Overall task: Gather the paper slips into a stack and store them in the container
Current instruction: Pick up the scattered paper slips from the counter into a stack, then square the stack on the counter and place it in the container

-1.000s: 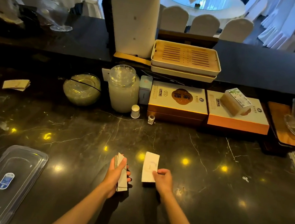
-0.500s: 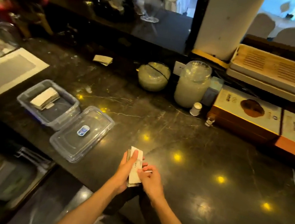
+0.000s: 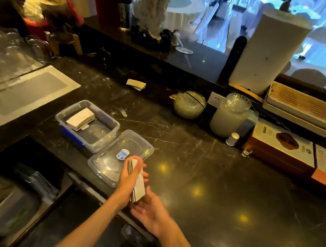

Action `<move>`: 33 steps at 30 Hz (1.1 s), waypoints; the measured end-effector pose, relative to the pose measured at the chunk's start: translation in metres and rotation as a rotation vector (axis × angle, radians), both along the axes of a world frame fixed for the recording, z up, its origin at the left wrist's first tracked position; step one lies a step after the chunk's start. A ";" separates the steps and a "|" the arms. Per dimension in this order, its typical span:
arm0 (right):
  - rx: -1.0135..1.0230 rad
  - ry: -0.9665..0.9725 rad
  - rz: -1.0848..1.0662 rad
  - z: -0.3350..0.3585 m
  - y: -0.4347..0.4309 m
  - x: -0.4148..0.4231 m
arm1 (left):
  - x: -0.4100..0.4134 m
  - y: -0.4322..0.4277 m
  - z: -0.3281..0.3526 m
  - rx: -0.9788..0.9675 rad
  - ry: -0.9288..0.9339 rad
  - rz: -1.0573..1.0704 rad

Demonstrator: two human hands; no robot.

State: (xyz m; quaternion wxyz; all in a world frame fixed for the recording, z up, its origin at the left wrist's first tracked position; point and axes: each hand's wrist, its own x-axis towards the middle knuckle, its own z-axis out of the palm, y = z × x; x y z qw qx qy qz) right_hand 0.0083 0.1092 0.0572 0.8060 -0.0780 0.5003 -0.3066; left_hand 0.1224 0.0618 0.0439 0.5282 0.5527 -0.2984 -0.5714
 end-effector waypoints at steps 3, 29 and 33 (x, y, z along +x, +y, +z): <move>0.059 -0.155 -0.031 0.015 0.000 0.063 | 0.047 0.018 0.000 -0.090 -0.092 -0.073; -0.101 -0.081 0.430 0.024 -0.100 0.368 | 0.359 -0.030 0.049 -0.253 -0.130 0.391; -0.304 0.002 0.279 0.038 -0.187 0.381 | 0.383 -0.120 0.076 -0.314 -0.264 0.208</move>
